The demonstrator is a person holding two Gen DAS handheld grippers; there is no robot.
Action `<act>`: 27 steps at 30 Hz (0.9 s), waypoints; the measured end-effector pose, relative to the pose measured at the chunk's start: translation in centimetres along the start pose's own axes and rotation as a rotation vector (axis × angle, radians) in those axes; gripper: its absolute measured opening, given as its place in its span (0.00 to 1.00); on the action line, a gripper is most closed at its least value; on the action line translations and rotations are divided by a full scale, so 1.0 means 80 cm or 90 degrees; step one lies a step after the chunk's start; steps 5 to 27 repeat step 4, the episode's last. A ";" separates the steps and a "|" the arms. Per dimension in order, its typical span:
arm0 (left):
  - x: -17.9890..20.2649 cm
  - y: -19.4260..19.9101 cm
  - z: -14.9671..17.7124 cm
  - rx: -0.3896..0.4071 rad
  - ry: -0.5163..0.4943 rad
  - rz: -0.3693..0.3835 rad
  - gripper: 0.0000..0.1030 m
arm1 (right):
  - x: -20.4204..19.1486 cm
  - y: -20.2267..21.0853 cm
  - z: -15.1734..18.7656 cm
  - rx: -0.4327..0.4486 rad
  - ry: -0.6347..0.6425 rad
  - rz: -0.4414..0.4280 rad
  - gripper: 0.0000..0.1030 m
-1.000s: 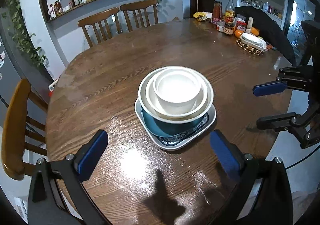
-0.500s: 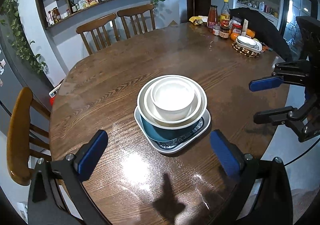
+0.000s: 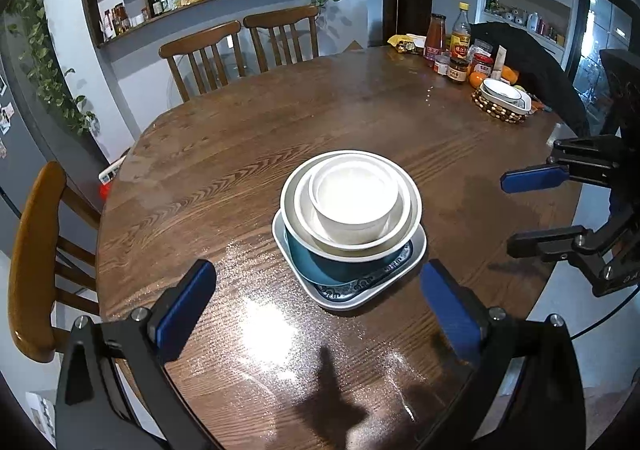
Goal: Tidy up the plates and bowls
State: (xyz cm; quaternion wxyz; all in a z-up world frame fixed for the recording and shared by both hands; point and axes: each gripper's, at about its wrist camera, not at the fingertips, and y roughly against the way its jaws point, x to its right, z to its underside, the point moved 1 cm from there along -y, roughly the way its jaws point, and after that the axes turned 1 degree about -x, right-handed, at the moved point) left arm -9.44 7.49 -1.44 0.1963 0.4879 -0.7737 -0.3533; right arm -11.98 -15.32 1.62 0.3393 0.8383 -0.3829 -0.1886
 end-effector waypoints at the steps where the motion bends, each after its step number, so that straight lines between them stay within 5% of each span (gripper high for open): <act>1: 0.000 -0.001 0.000 -0.002 0.000 -0.001 0.99 | 0.000 0.000 0.000 0.000 0.000 0.001 0.53; 27: 0.000 -0.003 0.000 -0.006 -0.003 -0.010 0.99 | 0.000 -0.001 -0.001 0.000 -0.001 -0.001 0.53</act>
